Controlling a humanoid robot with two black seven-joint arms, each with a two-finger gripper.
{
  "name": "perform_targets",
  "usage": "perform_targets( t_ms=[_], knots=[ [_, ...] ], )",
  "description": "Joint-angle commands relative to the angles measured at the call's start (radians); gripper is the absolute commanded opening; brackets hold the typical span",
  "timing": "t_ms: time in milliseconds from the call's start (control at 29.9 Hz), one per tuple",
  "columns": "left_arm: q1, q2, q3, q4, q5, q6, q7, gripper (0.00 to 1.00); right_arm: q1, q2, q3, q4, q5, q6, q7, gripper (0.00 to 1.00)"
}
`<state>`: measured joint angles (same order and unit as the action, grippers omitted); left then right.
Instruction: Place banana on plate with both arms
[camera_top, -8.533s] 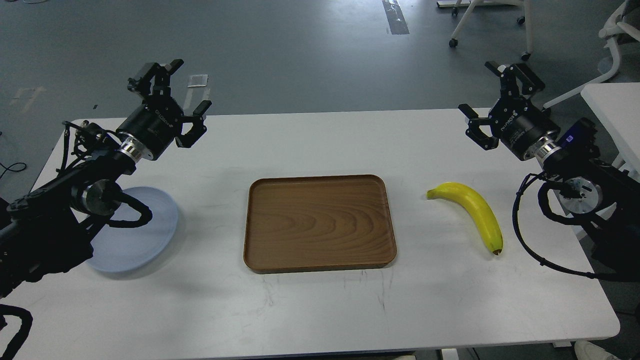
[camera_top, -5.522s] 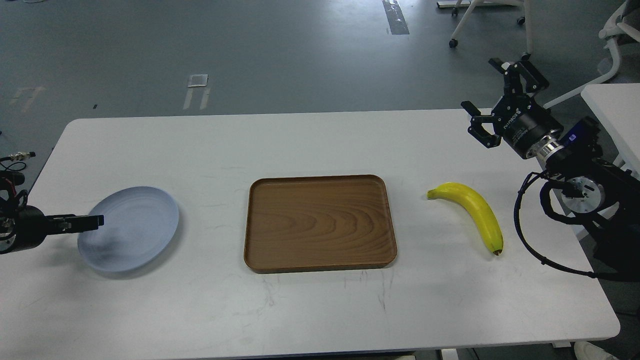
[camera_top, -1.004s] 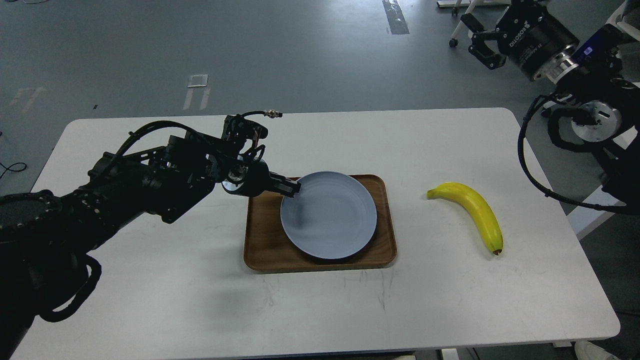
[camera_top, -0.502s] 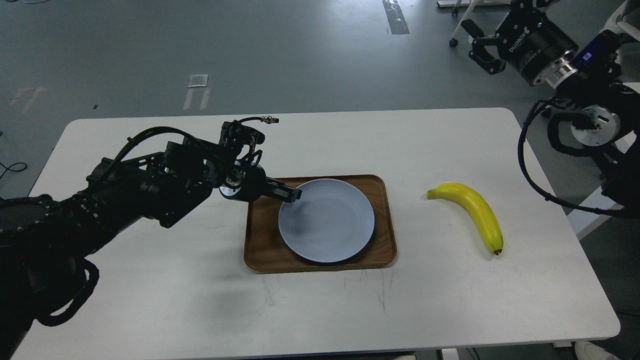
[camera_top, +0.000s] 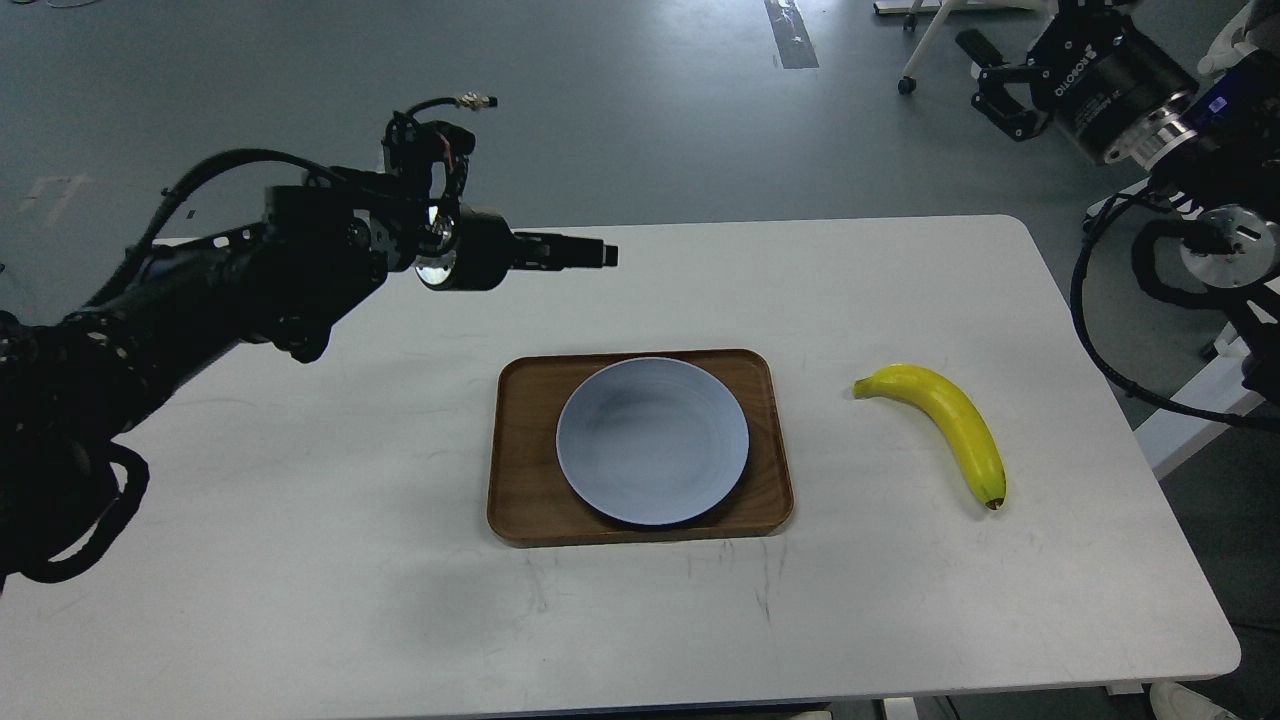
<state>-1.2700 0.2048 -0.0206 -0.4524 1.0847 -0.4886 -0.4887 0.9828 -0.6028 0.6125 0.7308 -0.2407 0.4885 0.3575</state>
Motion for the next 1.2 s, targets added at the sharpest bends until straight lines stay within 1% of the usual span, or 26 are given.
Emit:
perform_targets(
  t_ms=[0,100,234,301,469,669,837,1037,1171],
  knots=[
    [-0.028,0.065,-0.002,-0.009,-0.300,0.000,0.000,0.97,-0.003,-0.049,-0.002,0.039,-0.002,0.000,0.000,1.00],
    [-0.028,0.117,-0.005,-0.035,-0.498,0.000,0.000,0.97,-0.015,-0.057,0.000,0.053,0.000,0.000,0.000,1.00],
    [-0.026,0.166,-0.019,-0.058,-0.623,0.000,0.000,0.97,-0.018,-0.071,-0.002,0.056,0.000,0.000,0.000,1.00],
    [-0.017,0.191,-0.070,-0.065,-0.678,0.000,0.000,0.97,-0.018,-0.075,-0.002,0.058,-0.002,0.000,0.000,1.00],
    [0.004,0.197,-0.145,-0.065,-0.689,0.000,0.000,0.97,-0.018,-0.072,-0.002,0.062,-0.002,0.000,0.000,1.00],
    [0.014,0.197,-0.151,-0.065,-0.698,0.000,0.000,0.97,-0.019,-0.072,-0.003,0.062,-0.002,0.000,0.000,1.00],
    [0.018,0.199,-0.171,-0.065,-0.762,0.000,0.000,0.97,-0.018,-0.084,-0.029,0.068,-0.005,0.000,0.000,1.00],
    [0.040,0.202,-0.194,-0.065,-0.790,0.000,0.000,0.97,-0.016,-0.162,-0.069,0.122,-0.061,0.000,0.002,1.00],
    [0.047,0.203,-0.202,-0.065,-0.796,0.000,0.000,0.97,-0.015,-0.225,-0.069,0.157,-0.217,0.000,0.003,1.00]
  ],
)
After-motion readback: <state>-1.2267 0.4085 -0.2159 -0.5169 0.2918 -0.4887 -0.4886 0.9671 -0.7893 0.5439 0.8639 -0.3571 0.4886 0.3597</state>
